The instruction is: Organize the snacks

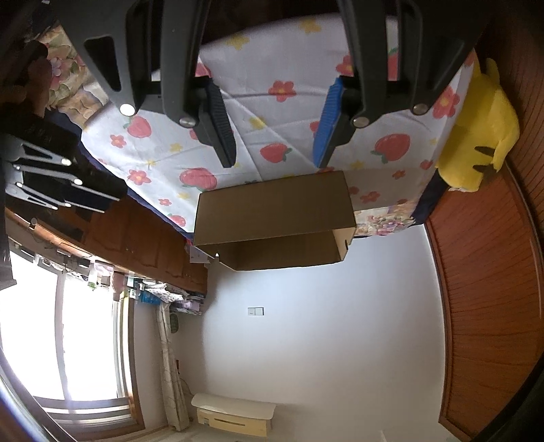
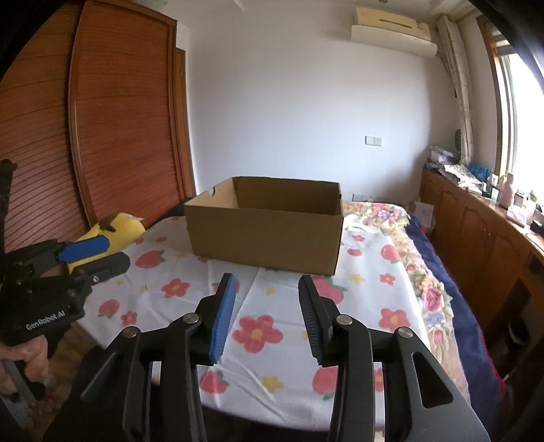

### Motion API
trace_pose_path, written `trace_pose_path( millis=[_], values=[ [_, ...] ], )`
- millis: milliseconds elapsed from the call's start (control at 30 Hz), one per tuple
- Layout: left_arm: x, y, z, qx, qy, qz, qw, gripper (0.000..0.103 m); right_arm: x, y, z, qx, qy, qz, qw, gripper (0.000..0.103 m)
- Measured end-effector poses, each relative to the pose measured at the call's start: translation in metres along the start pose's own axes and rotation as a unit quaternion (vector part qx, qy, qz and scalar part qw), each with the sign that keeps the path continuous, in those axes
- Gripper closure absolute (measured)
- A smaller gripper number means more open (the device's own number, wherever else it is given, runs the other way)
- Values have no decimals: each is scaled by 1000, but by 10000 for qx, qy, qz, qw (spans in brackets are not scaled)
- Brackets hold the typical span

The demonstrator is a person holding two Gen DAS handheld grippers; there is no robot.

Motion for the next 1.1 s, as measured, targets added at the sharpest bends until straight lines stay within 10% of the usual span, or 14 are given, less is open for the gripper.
trace_pose_path(
  millis=[567,1100],
  values=[
    [-24,-26,-23,670,125,-114,9976,18,-25,2,-19,-396,107,256,9988,14],
    [-43,-27,-24,821,121,-189,9964,0,-39,9,-13,-687,-62,288,9972,1]
  ],
)
Point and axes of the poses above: each gripper's, at about its wrist camera, not at the fingertips, and z roughly the way its jaws point, y to its right, x to its top, the point moved 10 cm from there along z, roughly the way its jaws point
